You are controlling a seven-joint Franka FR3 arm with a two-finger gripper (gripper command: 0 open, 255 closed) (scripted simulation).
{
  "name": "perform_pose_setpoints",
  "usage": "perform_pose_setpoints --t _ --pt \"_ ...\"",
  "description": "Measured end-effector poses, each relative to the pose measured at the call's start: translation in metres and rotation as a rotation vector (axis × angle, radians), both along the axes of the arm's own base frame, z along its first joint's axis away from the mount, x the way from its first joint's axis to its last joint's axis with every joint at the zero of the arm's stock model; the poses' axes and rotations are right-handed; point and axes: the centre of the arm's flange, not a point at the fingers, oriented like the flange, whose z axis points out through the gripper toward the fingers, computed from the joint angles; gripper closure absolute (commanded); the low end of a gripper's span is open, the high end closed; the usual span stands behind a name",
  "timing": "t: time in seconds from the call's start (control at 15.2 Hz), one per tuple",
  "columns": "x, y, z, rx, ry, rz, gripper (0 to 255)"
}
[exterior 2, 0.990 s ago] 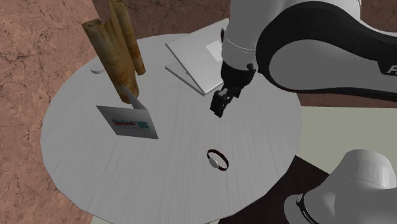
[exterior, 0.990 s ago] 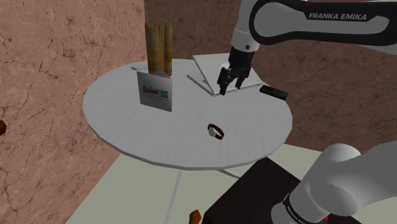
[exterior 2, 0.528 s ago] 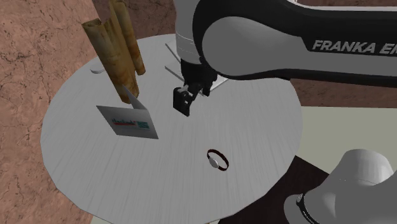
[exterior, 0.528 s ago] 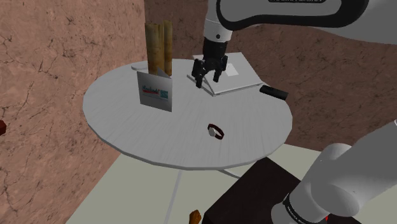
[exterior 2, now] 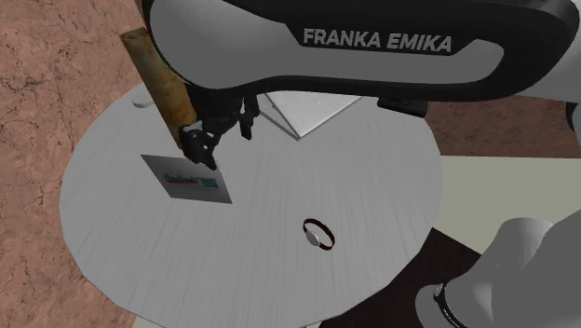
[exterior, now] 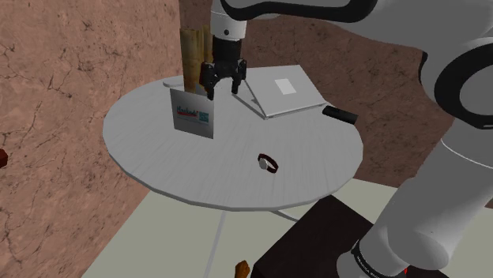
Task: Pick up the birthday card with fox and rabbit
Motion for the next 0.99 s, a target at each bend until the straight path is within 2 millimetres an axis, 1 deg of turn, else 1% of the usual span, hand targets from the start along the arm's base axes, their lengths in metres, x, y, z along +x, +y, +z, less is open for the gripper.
perform_pose_setpoints --t 0.07,0.2,0.26,0.4,0.53,0.79,0.86,0.99 --pt "0.006 0.008 0.002 0.003 0.003 0.004 0" --pt "0.028 0.026 0.005 0.009 0.009 0.012 0" --pt "0.035 0.032 0.004 0.011 0.012 0.015 0" --pt "0.039 0.037 -0.001 0.013 0.014 0.017 0" --pt "0.041 0.039 -0.011 0.013 0.014 0.017 0" --pt "0.039 0.039 -0.030 0.013 0.014 0.017 0" --pt "0.040 0.039 -0.032 0.013 0.014 0.017 255" --pt "0.040 0.039 -0.033 0.013 0.013 0.017 255"
